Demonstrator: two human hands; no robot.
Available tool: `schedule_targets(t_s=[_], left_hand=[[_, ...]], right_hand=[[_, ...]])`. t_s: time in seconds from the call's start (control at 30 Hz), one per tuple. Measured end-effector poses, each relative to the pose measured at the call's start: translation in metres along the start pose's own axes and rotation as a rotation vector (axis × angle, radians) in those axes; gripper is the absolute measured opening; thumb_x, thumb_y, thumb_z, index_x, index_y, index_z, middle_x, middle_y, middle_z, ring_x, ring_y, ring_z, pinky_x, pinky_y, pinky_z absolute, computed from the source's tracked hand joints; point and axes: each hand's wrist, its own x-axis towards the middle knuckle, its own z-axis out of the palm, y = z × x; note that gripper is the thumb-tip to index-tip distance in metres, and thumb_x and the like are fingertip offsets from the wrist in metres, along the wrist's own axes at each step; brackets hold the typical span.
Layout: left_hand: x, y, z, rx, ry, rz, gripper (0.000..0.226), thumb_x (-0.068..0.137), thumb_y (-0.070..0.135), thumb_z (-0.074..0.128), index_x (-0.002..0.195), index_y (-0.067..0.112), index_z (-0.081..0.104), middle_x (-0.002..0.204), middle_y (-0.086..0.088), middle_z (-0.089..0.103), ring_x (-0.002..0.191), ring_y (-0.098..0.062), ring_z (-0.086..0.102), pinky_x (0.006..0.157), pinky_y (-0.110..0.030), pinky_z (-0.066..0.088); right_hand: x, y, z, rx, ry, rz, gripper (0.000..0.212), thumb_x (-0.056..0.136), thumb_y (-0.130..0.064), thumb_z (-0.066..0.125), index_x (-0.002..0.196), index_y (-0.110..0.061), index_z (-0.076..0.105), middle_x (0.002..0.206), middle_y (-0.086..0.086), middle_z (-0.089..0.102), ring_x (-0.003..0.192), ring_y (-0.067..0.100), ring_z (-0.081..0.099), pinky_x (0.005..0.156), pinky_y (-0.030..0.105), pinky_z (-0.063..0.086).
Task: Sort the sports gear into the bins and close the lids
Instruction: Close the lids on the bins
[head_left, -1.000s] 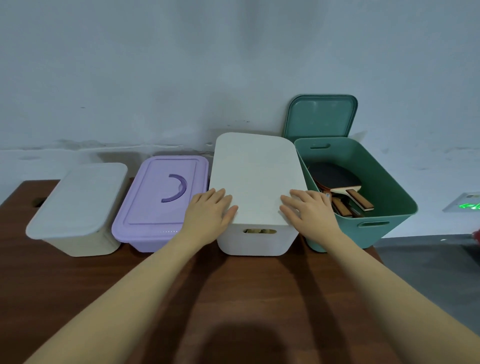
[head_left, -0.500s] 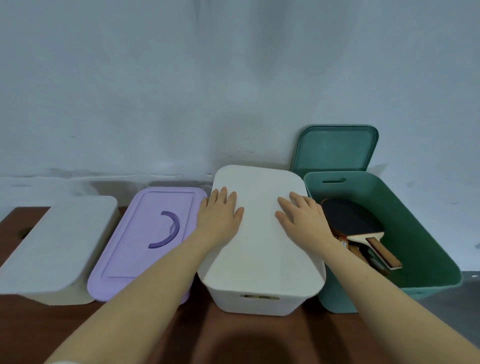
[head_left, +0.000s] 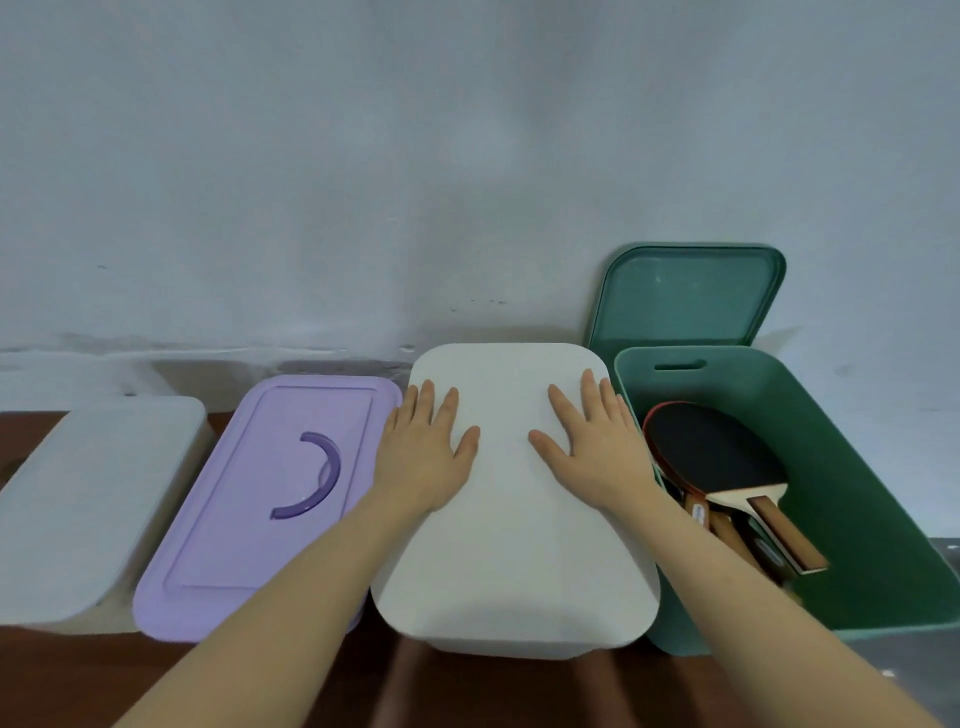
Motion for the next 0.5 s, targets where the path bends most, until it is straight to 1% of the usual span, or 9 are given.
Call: schedule_targets(t_s=[0.1, 0.2, 0.27, 0.37, 0.4, 0.43, 0.5], left_hand=[[0.000, -0.001, -0.002, 0.013, 0.013, 0.006, 0.062, 0.097, 0.050, 0.021, 0.150, 0.023, 0.007, 0.158, -0.006, -0.001, 0.144, -0.022, -0.005, 0.116, -0.038, 0.000], [0.000, -0.001, -0.003, 0.041, 0.014, 0.009, 0.061, 0.097, 0.050, 0.021, 0.150, 0.023, 0.008, 0.158, -0.007, 0.000, 0.144, -0.023, -0.004, 0.116, -0.040, -0.001], [0.002, 0.000, -0.005, 0.065, 0.013, 0.015, 0.061, 0.096, 0.050, 0.022, 0.149, 0.022, 0.011, 0.157, -0.009, 0.005, 0.144, -0.025, 0.000, 0.116, -0.041, 0.001], [0.013, 0.000, -0.012, 0.087, 0.038, 0.046, 0.060, 0.094, 0.052, 0.026, 0.144, 0.020, 0.023, 0.151, -0.012, 0.023, 0.139, -0.028, 0.016, 0.112, -0.042, 0.013], [0.018, 0.000, -0.014, 0.080, 0.033, 0.050, 0.060, 0.094, 0.052, 0.026, 0.144, 0.020, 0.024, 0.149, -0.011, 0.024, 0.138, -0.028, 0.017, 0.112, -0.043, 0.014], [0.021, 0.001, -0.014, 0.064, 0.013, 0.046, 0.060, 0.094, 0.053, 0.025, 0.145, 0.021, 0.021, 0.152, -0.011, 0.020, 0.140, -0.028, 0.013, 0.113, -0.043, 0.012], [0.025, 0.001, -0.012, 0.041, -0.036, 0.028, 0.062, 0.095, 0.054, 0.022, 0.149, 0.024, 0.011, 0.157, -0.009, 0.004, 0.144, -0.026, -0.002, 0.116, -0.042, 0.004]], right_hand=[[0.002, 0.001, -0.002, 0.038, -0.005, 0.025, 0.070, 0.091, -0.065, 0.023, 0.150, -0.030, 0.009, 0.158, 0.011, -0.005, 0.145, 0.025, -0.007, 0.116, 0.035, 0.000], [0.010, 0.003, -0.005, 0.014, 0.026, 0.038, 0.068, 0.091, -0.063, 0.023, 0.149, -0.029, 0.016, 0.158, 0.009, 0.006, 0.144, 0.026, 0.004, 0.115, 0.038, 0.006], [0.018, 0.005, -0.006, -0.004, 0.033, 0.034, 0.067, 0.091, -0.062, 0.024, 0.148, -0.028, 0.020, 0.157, 0.009, 0.010, 0.142, 0.028, 0.007, 0.114, 0.040, 0.009], [0.027, 0.008, -0.009, 0.005, -0.001, 0.035, 0.065, 0.092, -0.062, 0.023, 0.149, -0.030, 0.017, 0.158, 0.007, 0.007, 0.143, 0.026, 0.004, 0.115, 0.040, 0.008], [0.030, 0.009, -0.010, 0.011, -0.019, 0.037, 0.065, 0.092, -0.062, 0.022, 0.149, -0.030, 0.015, 0.158, 0.006, 0.004, 0.144, 0.025, 0.001, 0.116, 0.039, 0.007], [0.031, 0.010, -0.010, 0.015, -0.032, 0.039, 0.066, 0.092, -0.062, 0.021, 0.149, -0.031, 0.013, 0.158, 0.006, 0.002, 0.145, 0.024, -0.002, 0.116, 0.039, 0.006], [0.032, 0.010, -0.010, 0.022, -0.034, 0.046, 0.067, 0.092, -0.063, 0.021, 0.150, -0.031, 0.011, 0.158, 0.006, -0.002, 0.145, 0.023, -0.004, 0.116, 0.038, 0.005]])
